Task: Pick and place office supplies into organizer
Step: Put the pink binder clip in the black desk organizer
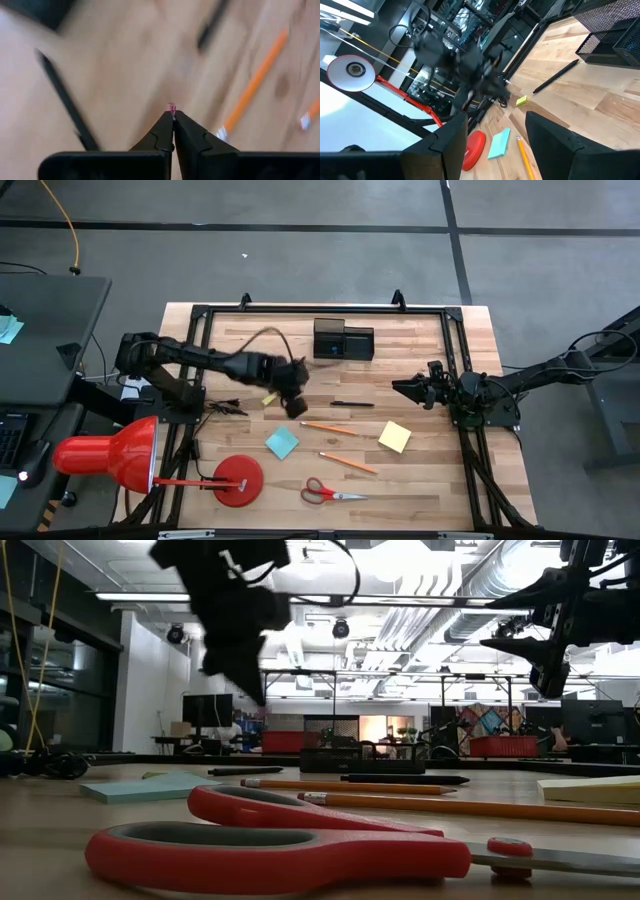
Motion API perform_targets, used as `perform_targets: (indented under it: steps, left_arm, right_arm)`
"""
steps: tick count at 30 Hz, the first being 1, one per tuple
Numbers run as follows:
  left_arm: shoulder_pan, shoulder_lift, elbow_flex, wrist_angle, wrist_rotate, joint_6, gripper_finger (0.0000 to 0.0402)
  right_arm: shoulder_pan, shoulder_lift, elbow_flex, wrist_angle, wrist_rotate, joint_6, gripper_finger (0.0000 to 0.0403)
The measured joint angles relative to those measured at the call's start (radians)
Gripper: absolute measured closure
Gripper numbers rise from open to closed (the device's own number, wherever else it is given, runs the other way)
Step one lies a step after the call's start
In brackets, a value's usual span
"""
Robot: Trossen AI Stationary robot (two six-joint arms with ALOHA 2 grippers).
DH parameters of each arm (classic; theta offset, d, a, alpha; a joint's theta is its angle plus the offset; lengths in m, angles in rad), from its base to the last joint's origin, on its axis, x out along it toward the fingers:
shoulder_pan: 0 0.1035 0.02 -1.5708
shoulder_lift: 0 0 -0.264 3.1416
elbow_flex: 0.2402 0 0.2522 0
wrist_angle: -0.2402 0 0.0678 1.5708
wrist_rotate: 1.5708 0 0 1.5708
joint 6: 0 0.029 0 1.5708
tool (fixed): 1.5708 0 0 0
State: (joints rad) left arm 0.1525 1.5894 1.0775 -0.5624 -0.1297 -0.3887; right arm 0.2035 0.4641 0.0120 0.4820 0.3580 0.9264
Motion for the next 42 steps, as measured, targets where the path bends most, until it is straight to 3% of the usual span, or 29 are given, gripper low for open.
perform_targets:
  steps: [8, 14, 30, 37, 42]
  left_arm:
    - [0.219, 0.007, 0.091, 0.116, -0.023, 0.157, 0.0401]
    - [0.329, 0.05, 0.095, 0.224, 0.082, 0.127, 0.0401]
    - [0.338, 0.356, 0.297, 0.218, 0.137, 0.183, 0.0402]
    - [0.338, 0.391, 0.305, 0.183, 0.149, 0.183, 0.04]
    - [0.338, 0.391, 0.305, 0.207, 0.119, 0.172, 0.0379]
  right_arm:
    - [0.0, 0.0, 0.0, 0.0, 0.001, 0.0, 0.021]
    - [0.0, 0.0, 0.0, 0.0, 0.001, 0.003, 0.021]
    - [0.0, 0.0, 0.0, -0.022, 0.009, 0.045, 0.021]
    - [0.0, 0.0, 0.0, -0.024, 0.009, 0.061, 0.021]
    - [0.0, 0.0, 0.0, -0.03, 0.01, 0.061, 0.021]
